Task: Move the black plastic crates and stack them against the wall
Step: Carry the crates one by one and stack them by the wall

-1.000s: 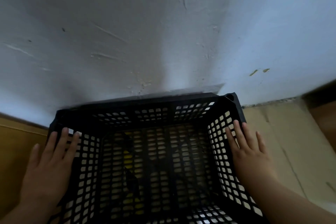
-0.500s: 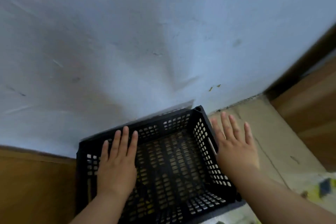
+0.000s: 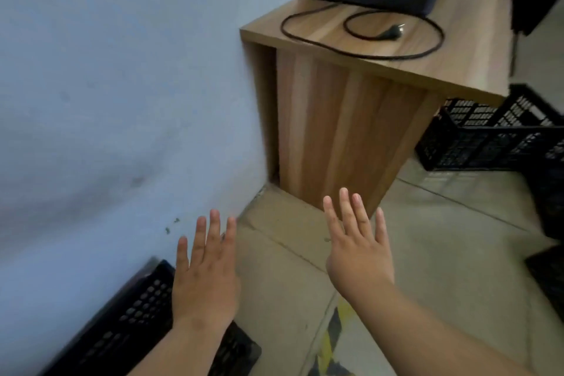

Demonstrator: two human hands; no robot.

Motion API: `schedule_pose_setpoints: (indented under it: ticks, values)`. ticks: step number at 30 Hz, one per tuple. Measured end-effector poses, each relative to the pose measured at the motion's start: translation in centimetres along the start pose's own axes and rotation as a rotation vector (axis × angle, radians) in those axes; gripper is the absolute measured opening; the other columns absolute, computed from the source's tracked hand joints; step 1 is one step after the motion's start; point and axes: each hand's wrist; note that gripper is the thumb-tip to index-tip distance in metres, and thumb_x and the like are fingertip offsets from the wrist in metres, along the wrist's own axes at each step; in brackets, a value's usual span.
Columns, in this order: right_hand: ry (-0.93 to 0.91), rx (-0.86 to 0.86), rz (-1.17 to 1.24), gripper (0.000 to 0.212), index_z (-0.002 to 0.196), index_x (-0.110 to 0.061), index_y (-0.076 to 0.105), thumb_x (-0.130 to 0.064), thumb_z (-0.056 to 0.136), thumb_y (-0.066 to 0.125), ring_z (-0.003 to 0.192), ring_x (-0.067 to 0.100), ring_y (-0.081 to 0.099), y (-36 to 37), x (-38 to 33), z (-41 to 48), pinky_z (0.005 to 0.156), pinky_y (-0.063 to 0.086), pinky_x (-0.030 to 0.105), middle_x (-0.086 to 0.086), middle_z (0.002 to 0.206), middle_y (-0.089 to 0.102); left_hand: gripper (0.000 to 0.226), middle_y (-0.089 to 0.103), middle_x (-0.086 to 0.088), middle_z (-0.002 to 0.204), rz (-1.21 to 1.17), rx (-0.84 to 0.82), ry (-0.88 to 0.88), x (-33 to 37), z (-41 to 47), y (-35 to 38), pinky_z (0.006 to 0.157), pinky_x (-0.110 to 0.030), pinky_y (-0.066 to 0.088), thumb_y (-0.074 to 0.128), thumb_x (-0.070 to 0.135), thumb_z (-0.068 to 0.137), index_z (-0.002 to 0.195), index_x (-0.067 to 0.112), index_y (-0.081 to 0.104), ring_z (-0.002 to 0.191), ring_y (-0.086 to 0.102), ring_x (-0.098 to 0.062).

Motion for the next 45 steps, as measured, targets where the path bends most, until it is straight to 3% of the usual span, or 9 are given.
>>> schedule_pose_setpoints:
  ticks: [6, 11, 13, 17, 27, 31, 36, 40, 45]
  values:
    - [0.272, 0.034, -0.006, 0.084, 0.129, -0.025, -0.044, -0.016, 0.089, 0.029, 0.107, 0.015, -0.063, -2.8, 21.2, -2.7, 0.094, -0.039, 0.043, -0.001, 0.127, -0.062, 0.123, 0.013, -0.009, 0.157, -0.068, 0.002, 0.284, 21.8, 4.5, -0.8, 0.115, -0.040, -0.011, 0.086, 0.014, 0.036, 0.143, 0.013, 0.025, 0.145, 0.002, -0.024]
    - [0.453, 0.225, -0.104, 0.100, 0.145, -0.016, 0.025, -0.010, 0.053, 0.065, 0.145, 0.016, -0.016, -2.9, 40.8, -6.6, 0.114, -0.001, 0.046, 0.009, 0.153, 0.020, 0.095, -0.002, -0.005, 0.159, -0.162, 0.060, 0.473, 41.9, 6.6, -0.9, 0.115, -0.040, -0.008, 0.069, 0.016, 0.058, 0.143, 0.014, 0.026, 0.145, -0.012, -0.017]
    - [0.557, 0.125, -0.071, 0.097, 0.147, -0.017, 0.021, -0.011, 0.060, 0.061, 0.142, 0.015, -0.024, -4.2, 47.3, -8.7, 0.114, -0.011, 0.045, 0.009, 0.153, 0.012, 0.101, -0.004, -0.004, 0.159, -0.189, 0.030, 0.531, 49.7, 7.1, -1.1, 0.115, -0.041, -0.008, 0.068, 0.015, 0.053, 0.144, 0.015, 0.024, 0.145, -0.011, -0.019]
    - [0.691, 0.064, -0.074, 0.078, 0.133, -0.024, -0.037, -0.020, 0.093, 0.029, 0.122, 0.016, -0.047, -4.9, 57.9, -13.0, 0.089, -0.041, 0.040, 0.001, 0.135, -0.049, 0.109, 0.027, -0.008, 0.151, -0.220, 0.011, 0.654, 62.9, 7.3, -1.7, 0.115, -0.041, -0.006, 0.076, 0.011, 0.041, 0.141, 0.011, 0.032, 0.141, 0.007, -0.024]
    - [1.088, 0.081, 0.041, 0.084, 0.130, -0.026, -0.040, -0.023, 0.092, 0.035, 0.112, 0.012, -0.059, -2.4, 73.9, -21.5, 0.088, -0.043, 0.038, 0.000, 0.136, -0.048, 0.104, 0.026, -0.012, 0.150, -0.129, -0.022, 0.999, 85.2, 8.4, -1.4, 0.113, -0.041, -0.007, 0.076, 0.013, 0.049, 0.143, 0.011, 0.030, 0.139, 0.021, -0.028]
    - [1.271, 0.003, 0.063, 0.086, 0.130, -0.025, -0.042, -0.020, 0.091, 0.035, 0.122, 0.017, -0.047, -0.2, 79.1, -23.6, 0.083, -0.045, 0.039, 0.001, 0.128, -0.055, 0.088, -0.042, -0.005, 0.140, -0.125, -0.083, 1.110, 93.3, 9.2, -0.6, 0.093, -0.038, -0.039, 0.042, 0.024, 0.088, 0.134, 0.022, -0.033, 0.133, -0.033, -0.020]
    - [1.489, -0.111, 0.174, 0.087, 0.129, -0.024, -0.043, -0.016, 0.089, 0.034, 0.113, 0.016, -0.057, 4.0, 83.8, -24.4, 0.079, -0.049, 0.038, 0.003, 0.128, -0.057, 0.085, -0.044, -0.004, 0.138, -0.066, -0.126, 1.223, 102.0, 11.1, 2.8, 0.084, -0.037, -0.044, 0.038, 0.028, 0.091, 0.129, 0.019, -0.037, 0.129, -0.039, -0.020]
    - [1.633, -0.139, 0.270, 0.102, 0.148, -0.021, 0.004, -0.024, 0.067, 0.065, 0.141, 0.015, -0.024, 8.1, 85.7, -24.3, 0.107, -0.030, 0.039, 0.009, 0.155, -0.006, 0.087, -0.037, -0.004, 0.141, 0.001, -0.109, 1.332, 106.3, 12.7, 7.0, 0.090, -0.039, -0.043, 0.043, 0.026, 0.087, 0.133, 0.020, -0.030, 0.132, -0.032, -0.019]
    - [1.735, -0.260, 0.314, 0.093, 0.131, -0.023, -0.042, -0.029, 0.090, 0.042, 0.121, 0.018, -0.049, 13.4, 87.7, -24.4, 0.083, -0.044, 0.038, 0.001, 0.133, -0.052, 0.076, -0.047, -0.004, 0.135, 0.148, -0.163, 1.422, 110.3, 13.9, 13.0, 0.087, -0.040, -0.042, 0.026, 0.020, 0.093, 0.128, 0.018, -0.041, 0.126, -0.042, -0.019]
Point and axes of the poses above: each hand's wrist, its own z-axis towards the middle knuckle, its own y-axis out of the palm, x = y × z
